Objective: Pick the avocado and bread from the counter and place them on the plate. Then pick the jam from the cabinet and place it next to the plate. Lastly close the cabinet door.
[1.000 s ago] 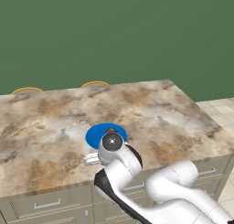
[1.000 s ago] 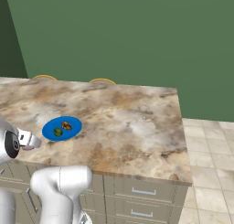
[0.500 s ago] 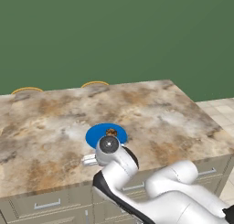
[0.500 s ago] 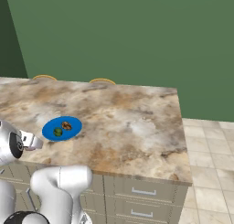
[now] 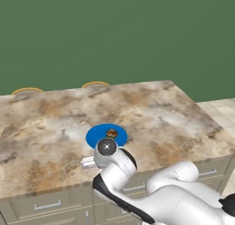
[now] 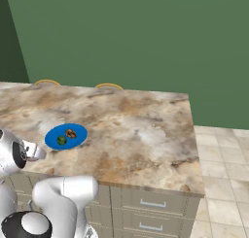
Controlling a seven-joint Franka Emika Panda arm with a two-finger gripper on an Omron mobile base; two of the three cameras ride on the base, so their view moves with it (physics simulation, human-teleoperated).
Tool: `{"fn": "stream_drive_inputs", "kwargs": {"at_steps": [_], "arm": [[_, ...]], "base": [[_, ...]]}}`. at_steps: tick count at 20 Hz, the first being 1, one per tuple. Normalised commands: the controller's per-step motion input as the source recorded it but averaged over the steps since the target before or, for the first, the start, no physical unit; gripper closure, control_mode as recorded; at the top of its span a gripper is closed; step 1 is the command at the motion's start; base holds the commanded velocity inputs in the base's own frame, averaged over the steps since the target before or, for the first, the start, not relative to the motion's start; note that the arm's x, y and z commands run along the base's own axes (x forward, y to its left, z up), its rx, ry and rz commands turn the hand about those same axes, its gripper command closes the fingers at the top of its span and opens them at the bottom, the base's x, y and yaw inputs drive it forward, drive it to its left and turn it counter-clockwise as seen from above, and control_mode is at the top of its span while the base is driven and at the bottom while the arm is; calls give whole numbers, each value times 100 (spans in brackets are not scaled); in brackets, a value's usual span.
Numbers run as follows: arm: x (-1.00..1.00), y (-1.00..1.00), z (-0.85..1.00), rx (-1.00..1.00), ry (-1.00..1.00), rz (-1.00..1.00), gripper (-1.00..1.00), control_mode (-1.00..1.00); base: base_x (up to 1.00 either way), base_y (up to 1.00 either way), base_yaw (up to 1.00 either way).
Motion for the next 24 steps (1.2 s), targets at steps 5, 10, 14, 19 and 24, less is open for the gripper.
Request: {"fn": "stream_drive_inputs", "kwargs": {"at_steps": [5, 10, 14, 19, 24], "arm": [[1, 2, -11, 0, 0, 0, 100, -100], [4, 0, -3, 0, 0, 0, 100, -100], [4, 0, 0, 0, 0, 0, 100, -100], [2, 0, 0, 0, 0, 0, 100, -100], [6, 0, -4, 0, -1, 0, 100, -100]], "base": [[0, 0, 0], [0, 0, 0], [0, 0, 0], [0, 0, 0], [0, 0, 0]]}}
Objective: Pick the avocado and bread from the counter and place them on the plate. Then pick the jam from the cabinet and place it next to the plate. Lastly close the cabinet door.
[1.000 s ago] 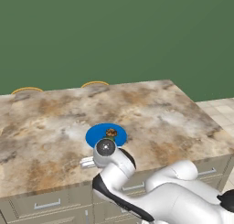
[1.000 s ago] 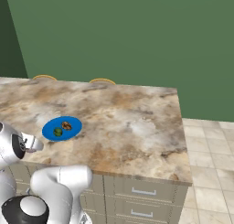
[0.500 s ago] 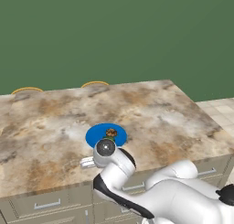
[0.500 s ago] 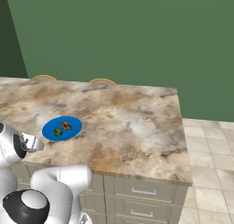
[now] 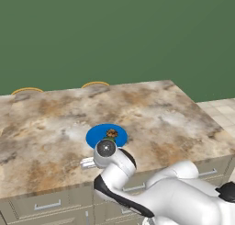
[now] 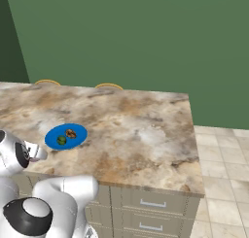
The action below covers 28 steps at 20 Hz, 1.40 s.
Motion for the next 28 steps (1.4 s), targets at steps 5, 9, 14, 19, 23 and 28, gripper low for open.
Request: {"fn": "stream_drive_inputs", "kwargs": {"at_steps": [5, 9, 14, 19, 23, 28], "arm": [[7, 0, -14, 0, 0, 0, 100, -100], [9, 0, -21, 0, 0, 0, 100, -100], [11, 0, -24, 0, 0, 0, 100, -100], [12, 0, -18, 0, 0, 0, 100, -100], [14, 2, -15, 0, 0, 0, 100, -100], [6, 4, -21, 0, 0, 0, 100, -100]], "base": [[0, 0, 0], [0, 0, 0], [0, 0, 0], [0, 0, 0], [0, 0, 0], [0, 0, 0]]}}
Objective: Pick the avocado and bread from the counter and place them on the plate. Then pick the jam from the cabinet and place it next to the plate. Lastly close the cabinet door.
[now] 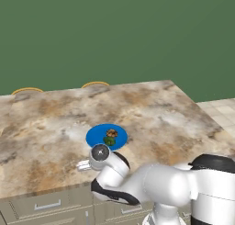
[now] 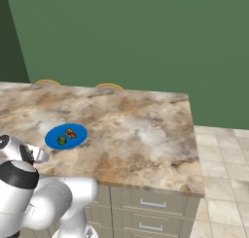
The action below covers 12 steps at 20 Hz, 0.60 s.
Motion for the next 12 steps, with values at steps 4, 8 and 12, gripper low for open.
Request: {"fn": "stream_drive_inputs", "kwargs": {"at_steps": [4, 8, 12], "arm": [[0, 0, -21, 0, 0, 0, -100, -100], [-2, 0, -22, 0, 0, 0, -100, -100], [-2, 0, -21, 0, 0, 0, -100, -100]], "base": [[0, 0, 0], [0, 0, 0], [0, 0, 0]]}}
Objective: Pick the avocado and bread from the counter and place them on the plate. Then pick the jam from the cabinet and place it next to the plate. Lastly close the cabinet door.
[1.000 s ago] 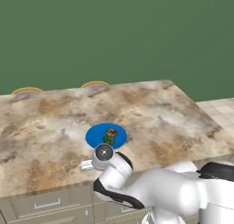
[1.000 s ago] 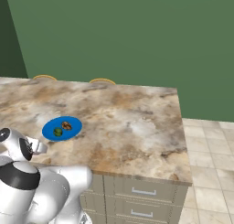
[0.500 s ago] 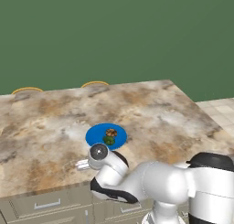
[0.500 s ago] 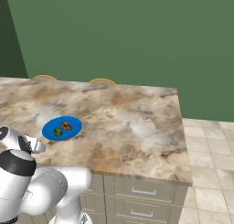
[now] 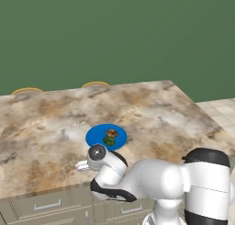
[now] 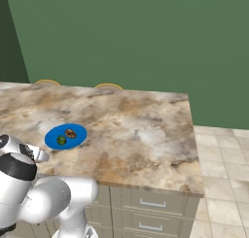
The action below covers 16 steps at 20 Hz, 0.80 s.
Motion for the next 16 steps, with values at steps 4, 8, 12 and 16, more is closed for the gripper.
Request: {"fn": "stream_drive_inputs", "kwargs": {"at_steps": [4, 8, 12, 16], "arm": [[-16, 0, -12, 0, 0, 0, -100, -100], [-29, 11, -4, 0, 0, 0, -100, -100], [-43, 8, 0, 0, 0, 0, -100, -100], [-29, 0, -5, 0, 0, 0, -100, -100]], "base": [[0, 0, 0], [0, 0, 0], [0, 0, 0], [0, 0, 0]]}}
